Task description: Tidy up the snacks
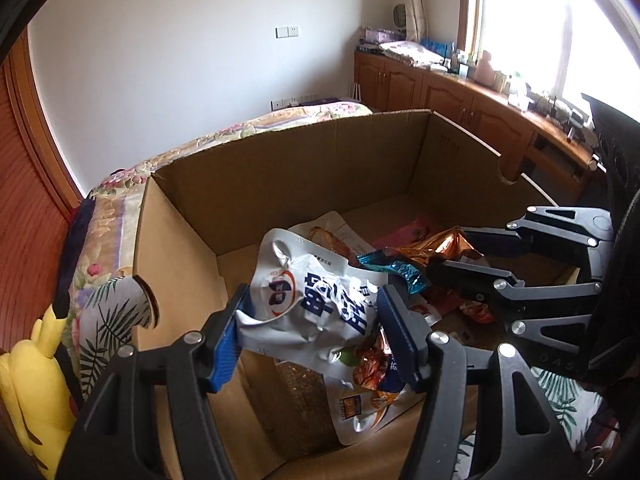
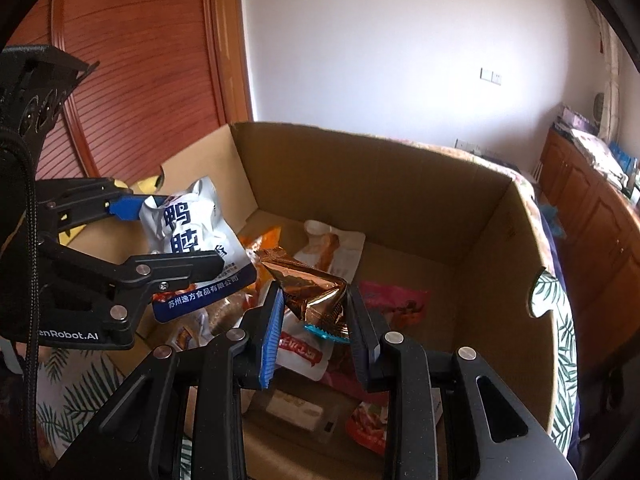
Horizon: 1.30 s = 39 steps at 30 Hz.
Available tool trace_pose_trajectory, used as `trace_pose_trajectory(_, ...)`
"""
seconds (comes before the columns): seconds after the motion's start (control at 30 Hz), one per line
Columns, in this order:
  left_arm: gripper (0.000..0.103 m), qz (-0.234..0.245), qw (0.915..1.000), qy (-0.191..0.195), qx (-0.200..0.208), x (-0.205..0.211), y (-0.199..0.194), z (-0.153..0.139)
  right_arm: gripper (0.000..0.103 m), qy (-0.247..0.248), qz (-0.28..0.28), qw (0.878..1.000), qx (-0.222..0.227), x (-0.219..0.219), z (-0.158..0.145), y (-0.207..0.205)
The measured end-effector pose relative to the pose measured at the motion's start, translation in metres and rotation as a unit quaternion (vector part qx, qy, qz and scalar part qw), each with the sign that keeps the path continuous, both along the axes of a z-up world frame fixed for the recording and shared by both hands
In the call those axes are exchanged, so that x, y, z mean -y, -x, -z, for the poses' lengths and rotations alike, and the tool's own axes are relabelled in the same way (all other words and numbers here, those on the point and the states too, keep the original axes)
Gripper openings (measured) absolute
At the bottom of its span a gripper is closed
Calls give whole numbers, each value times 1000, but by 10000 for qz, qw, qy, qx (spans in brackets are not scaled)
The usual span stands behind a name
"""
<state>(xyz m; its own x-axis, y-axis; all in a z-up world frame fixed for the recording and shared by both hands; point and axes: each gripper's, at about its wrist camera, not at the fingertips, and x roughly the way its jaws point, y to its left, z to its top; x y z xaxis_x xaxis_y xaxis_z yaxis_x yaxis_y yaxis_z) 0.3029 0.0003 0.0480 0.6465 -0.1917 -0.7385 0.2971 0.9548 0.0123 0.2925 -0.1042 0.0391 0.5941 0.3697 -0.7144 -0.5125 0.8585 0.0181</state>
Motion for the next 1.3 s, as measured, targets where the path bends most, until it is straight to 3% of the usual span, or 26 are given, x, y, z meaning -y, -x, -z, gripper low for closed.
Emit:
trace_pose_trajectory(0.17, 65, -20, 10000, -71, -46, 2, -1, 0, 31, -14, 42, 9999, -145, 4, 2, -7)
trace_pose_trajectory(0.53, 66, -168, 9996, 232, 75, -6, 7, -4, 33, -271, 144, 9992, -269, 14, 7, -7)
trace_pose_trajectory(0.93, 66, -465, 9966, 366, 581, -14, 68, -56, 36, -501, 255, 9981, 260, 24, -46, 44)
trace_pose_trajectory(1.17, 77, -603, 9923, 515, 948, -13, 111, -64, 50, -553, 451, 9961, 524, 36, -61, 78)
trace_pose_trajectory(1.3, 84, -721, 9893, 529, 1153, -10, 132, -59, 67, -460, 604, 9950, 651, 37, -53, 94)
